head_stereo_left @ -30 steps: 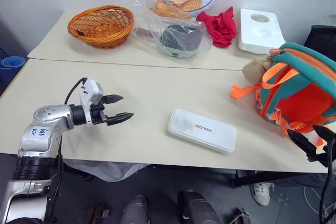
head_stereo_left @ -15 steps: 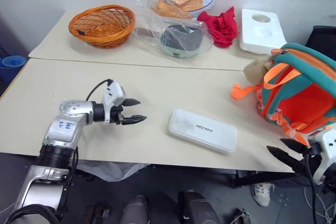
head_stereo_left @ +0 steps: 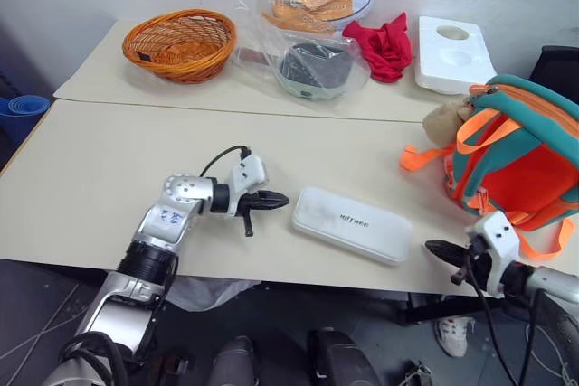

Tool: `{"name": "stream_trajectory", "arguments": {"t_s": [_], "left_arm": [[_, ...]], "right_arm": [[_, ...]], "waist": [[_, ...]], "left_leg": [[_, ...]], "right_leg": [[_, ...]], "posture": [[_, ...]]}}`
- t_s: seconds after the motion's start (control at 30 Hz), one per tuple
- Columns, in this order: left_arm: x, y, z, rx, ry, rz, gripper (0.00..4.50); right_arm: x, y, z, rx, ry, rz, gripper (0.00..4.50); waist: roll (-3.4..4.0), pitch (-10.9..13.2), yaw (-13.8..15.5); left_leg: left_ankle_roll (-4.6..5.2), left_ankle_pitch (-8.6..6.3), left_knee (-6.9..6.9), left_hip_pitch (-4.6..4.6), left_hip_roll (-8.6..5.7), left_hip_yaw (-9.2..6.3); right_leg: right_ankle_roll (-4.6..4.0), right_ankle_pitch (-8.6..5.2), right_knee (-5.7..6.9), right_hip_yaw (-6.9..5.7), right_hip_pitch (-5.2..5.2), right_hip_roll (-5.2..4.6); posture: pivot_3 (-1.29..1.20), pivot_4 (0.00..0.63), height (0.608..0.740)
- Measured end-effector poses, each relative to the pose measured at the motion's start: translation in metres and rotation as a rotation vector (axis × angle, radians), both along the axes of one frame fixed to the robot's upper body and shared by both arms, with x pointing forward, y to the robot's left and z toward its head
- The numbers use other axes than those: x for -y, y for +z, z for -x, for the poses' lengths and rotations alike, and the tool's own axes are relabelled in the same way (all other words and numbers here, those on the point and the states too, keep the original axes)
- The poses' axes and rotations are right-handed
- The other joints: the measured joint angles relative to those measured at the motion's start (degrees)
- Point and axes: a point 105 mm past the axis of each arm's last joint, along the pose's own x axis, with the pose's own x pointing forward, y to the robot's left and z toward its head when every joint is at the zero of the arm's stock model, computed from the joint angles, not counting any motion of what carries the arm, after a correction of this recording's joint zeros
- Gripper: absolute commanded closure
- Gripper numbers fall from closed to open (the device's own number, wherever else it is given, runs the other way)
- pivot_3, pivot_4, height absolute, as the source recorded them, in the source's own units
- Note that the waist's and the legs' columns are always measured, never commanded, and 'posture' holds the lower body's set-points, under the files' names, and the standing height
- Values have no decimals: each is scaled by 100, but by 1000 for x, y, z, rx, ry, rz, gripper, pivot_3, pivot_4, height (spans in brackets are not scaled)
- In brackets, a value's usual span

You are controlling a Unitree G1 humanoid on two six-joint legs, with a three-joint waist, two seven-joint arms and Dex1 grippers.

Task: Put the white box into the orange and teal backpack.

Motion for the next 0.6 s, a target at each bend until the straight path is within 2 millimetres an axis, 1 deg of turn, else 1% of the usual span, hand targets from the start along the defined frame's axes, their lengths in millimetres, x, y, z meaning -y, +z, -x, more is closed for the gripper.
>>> {"name": "stream_trajectory", "arguments": {"t_s": [0.1, 0.23, 0.27, 0.4, 0.5, 0.6], "left_arm": [[6, -2, 0, -23, 1, 10, 4471], [12, -6, 4, -38, -19, -7, 4471], [14, -7, 6, -42, -28, -16, 4471], [18, -6, 18, -65, -70, -26, 4471], [18, -3, 30, -87, -97, -26, 4471], [15, 1, 35, -74, -108, -39, 4471]], "right_arm": [[-8, 1, -7, 5, 14, -6, 4500], [-14, 2, -22, 19, -9, -26, 4500], [-17, 4, -25, 28, -6, -28, 4500], [-15, 9, -33, 54, -33, -14, 4500], [-16, 12, -40, 75, -47, -8, 4500], [-18, 11, -42, 80, -44, 15, 4500]], "waist": [[0, 0, -17], [0, 0, -5], [0, 0, -5], [1, 0, -5], [3, 1, -7], [3, 1, -8]], "left_leg": [[-1, 0, -1, 0, 4, -1], [-1, 1, 4, 1, 1, -1], [-1, 1, 4, 1, 1, -1], [-2, 0, 4, -2, 1, -1], [-2, 1, 4, -1, 1, -2], [-2, 1, 4, 2, 1, -2]], "right_leg": [[0, -1, 4, 0, -1, 4], [0, -1, 12, 0, -1, 1], [0, -1, 11, 0, -1, 1], [0, -1, 10, -1, -2, -1], [0, -1, 14, 0, -2, -2], [-1, -1, 16, 0, -1, -2]], "posture": [[0, 150, 740], [0, 150, 740], [0, 150, 740], [0, 150, 740], [0, 150, 740], [0, 150, 740]]}}
